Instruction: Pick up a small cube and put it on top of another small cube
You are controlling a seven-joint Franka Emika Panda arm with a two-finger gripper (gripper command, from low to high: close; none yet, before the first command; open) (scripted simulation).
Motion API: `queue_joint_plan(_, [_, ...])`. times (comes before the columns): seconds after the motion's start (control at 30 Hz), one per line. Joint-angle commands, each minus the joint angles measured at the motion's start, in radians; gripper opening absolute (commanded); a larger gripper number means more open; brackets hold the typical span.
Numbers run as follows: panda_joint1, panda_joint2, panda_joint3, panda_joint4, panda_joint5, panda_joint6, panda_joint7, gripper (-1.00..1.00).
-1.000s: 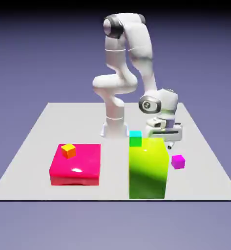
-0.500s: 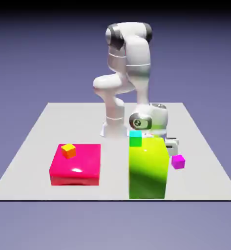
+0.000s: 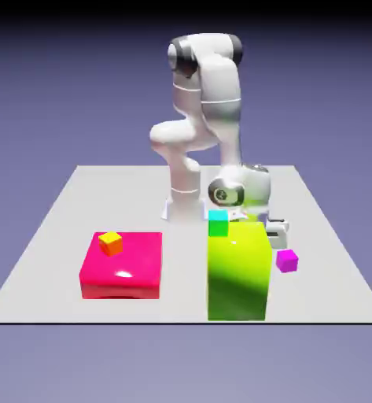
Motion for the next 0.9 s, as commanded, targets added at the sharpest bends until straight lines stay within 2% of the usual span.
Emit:
queue_joint_plan(0.0, [-0.031, -0.021, 0.036, -0.011, 0.034, -0.013, -0.031, -1.0])
queue_joint_plan(0.13, [-0.132, -0.088, 0.155, -0.046, 0.144, -0.055, -0.13, -1.0])
queue_joint_plan(0.23, [-0.144, -0.089, 0.1, -0.034, 0.231, -0.126, -0.191, -1.0])
queue_joint_plan(0.77, [-0.143, -0.469, 0.351, 0.125, 0.238, -0.814, -0.067, -1.0])
queue_joint_plan(0.87, [-0.232, -0.571, 0.361, 0.153, 0.282, -0.944, -0.097, -1.0])
